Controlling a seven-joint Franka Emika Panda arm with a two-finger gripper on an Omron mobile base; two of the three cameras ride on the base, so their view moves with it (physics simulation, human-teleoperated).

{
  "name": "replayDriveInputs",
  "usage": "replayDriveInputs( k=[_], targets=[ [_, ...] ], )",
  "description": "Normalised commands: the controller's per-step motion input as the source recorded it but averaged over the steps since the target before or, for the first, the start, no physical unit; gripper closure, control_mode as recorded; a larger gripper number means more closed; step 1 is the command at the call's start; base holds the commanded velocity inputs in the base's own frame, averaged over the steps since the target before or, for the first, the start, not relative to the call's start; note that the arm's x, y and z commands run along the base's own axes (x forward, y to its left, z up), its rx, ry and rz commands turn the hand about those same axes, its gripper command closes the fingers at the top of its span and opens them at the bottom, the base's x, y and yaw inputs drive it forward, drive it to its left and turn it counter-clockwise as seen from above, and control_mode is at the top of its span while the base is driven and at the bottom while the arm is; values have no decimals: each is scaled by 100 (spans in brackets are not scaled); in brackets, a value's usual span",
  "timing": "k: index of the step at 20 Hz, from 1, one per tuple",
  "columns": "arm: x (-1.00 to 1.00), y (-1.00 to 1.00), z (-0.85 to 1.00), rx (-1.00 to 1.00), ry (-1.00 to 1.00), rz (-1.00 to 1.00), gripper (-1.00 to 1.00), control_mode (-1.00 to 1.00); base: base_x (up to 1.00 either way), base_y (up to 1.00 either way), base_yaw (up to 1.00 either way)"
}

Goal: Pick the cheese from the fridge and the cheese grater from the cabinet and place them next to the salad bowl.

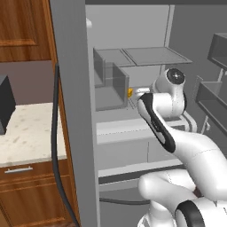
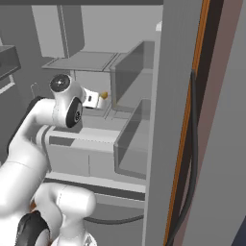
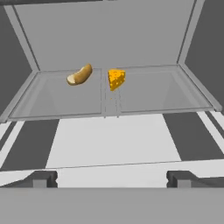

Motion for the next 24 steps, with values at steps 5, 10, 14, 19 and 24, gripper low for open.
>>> replayDriveInputs(
  k=[5,10,14,19,24],
  targets=[
    [49,-1,-10,0,0,-1,-100,-100,0,0,0],
    [49,-7,-19,0,0,0,-100,-100,0,0,0],
    [20,-8,-30,0,0,0,-100,-100,0,0,0],
    [15,-8,-26,0,0,0,-100,-100,0,0,0],
    [27,-6,-4,0,1,0,-100,-100,0,0,0]
  ],
)
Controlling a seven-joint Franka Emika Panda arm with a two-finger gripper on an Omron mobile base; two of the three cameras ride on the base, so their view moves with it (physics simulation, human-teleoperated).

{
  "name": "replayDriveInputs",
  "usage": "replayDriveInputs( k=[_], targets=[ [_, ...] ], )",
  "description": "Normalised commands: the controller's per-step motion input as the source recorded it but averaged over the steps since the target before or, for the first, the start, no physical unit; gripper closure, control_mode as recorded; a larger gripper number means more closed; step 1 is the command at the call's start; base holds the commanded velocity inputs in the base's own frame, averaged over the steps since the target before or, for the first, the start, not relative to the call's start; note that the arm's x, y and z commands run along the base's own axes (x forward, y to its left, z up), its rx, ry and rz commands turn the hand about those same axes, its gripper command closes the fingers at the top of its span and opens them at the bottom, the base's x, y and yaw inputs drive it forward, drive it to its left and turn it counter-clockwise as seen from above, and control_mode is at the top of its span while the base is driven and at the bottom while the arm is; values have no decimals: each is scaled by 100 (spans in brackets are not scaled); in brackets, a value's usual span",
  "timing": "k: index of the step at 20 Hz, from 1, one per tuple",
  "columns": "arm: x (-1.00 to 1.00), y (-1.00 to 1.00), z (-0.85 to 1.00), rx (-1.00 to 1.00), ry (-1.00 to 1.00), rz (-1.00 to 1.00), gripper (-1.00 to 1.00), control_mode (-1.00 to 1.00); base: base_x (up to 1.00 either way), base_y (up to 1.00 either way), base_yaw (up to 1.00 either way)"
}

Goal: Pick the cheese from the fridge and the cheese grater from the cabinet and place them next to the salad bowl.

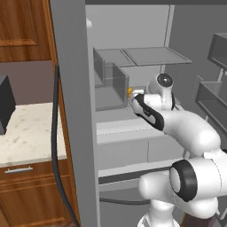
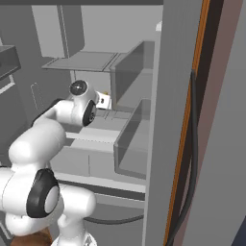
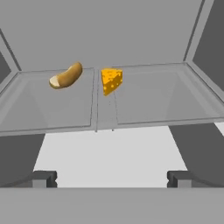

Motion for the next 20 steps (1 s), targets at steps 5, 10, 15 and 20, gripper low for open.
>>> replayDriveInputs(
  k=[5,10,15,20],
  targets=[
    [39,0,-3,0,2,0,-100,-100,0,0,0],
    [43,0,-6,0,0,0,-100,-100,0,0,0],
    [25,0,-12,0,0,0,-100,-100,0,0,0],
    [6,0,-15,0,0,0,-100,-100,0,0,0]
  ],
)
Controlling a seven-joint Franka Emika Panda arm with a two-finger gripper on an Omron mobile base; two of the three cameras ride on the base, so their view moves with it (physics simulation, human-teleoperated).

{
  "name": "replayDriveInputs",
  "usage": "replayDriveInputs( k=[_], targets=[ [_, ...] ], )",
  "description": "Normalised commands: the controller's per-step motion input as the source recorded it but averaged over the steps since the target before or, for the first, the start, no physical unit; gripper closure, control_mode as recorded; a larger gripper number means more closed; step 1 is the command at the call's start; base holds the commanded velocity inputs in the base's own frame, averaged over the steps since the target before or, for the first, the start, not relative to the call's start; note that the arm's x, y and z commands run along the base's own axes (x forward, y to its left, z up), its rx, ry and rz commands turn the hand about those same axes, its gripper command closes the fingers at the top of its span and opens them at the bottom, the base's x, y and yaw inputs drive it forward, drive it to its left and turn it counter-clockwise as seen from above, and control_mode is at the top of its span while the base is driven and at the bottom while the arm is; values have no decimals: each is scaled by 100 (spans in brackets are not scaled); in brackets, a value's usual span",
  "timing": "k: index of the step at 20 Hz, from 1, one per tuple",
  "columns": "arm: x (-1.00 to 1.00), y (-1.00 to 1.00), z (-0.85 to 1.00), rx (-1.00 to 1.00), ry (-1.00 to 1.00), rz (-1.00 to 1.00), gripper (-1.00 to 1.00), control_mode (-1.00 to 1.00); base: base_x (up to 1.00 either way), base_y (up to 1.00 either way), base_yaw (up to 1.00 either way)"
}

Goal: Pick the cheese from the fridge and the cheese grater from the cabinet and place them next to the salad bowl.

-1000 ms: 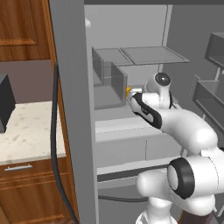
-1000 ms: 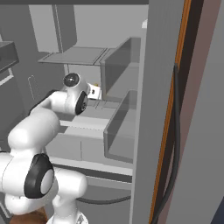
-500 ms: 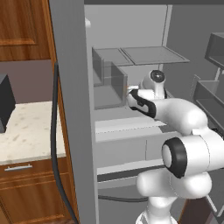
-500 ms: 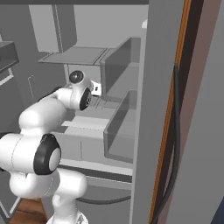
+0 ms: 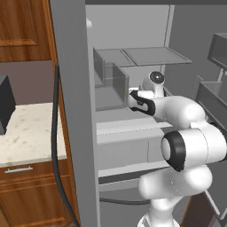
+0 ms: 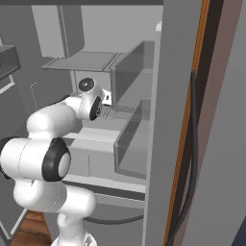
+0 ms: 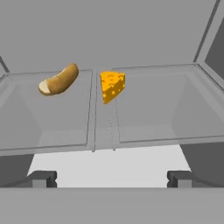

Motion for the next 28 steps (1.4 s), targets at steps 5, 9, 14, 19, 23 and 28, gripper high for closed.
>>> replayDriveInputs(
  k=[5,9,14,19,23,28],
  targets=[
    [18,0,-3,0,0,0,-100,-100,0,0,0],
    [32,0,-6,0,0,0,-100,-100,0,0,0],
    [32,0,-6,0,0,0,-100,-100,0,0,0],
    [25,0,-12,0,0,0,-100,-100,0,0,0],
    [12,0,-24,0,0,0,-100,-100,0,0,0],
    [25,0,-17,0,0,0,-100,-100,0,0,0]
  ],
)
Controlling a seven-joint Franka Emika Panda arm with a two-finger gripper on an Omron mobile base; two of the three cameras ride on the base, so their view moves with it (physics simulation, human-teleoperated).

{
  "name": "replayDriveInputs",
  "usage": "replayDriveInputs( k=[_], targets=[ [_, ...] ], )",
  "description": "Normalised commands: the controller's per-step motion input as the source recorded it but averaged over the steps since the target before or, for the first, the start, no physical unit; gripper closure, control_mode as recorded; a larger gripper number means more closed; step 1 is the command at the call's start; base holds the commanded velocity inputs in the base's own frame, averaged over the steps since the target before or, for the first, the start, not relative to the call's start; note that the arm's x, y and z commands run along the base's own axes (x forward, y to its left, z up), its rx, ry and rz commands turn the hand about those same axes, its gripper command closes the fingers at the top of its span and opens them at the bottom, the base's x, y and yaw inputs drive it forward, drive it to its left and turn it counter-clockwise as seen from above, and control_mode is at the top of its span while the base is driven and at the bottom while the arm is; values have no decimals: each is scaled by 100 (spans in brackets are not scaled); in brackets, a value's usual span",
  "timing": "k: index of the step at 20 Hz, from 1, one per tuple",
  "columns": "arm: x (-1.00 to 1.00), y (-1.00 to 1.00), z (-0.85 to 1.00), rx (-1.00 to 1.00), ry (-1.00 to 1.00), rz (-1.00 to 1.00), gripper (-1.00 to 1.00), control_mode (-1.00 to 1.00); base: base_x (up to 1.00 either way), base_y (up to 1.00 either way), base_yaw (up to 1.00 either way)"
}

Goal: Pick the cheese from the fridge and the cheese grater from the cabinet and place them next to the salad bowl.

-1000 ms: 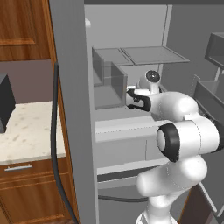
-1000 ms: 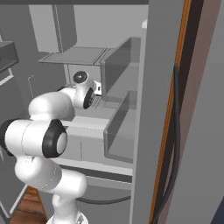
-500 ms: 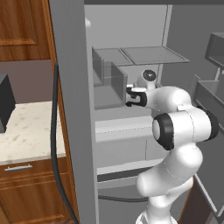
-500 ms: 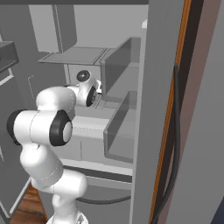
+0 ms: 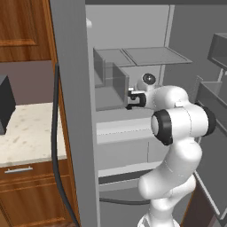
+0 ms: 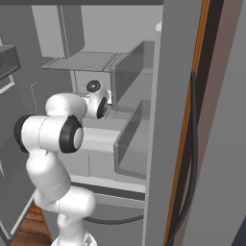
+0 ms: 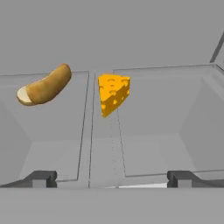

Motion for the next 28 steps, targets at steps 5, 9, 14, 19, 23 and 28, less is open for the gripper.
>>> replayDriveInputs(
  k=[5,9,14,19,23,28],
  targets=[
    [32,0,-6,0,0,-1,-100,-100,0,0,0],
    [33,0,-6,0,0,-3,-100,-100,0,0,0],
    [29,0,-5,0,0,-3,-100,-100,0,0,0],
    [29,0,-10,0,0,-3,-100,-100,0,0,0],
    [27,0,-12,0,0,-2,-100,-100,0,0,0],
    [29,0,-6,0,0,-1,-100,-100,0,0,0]
  ],
)
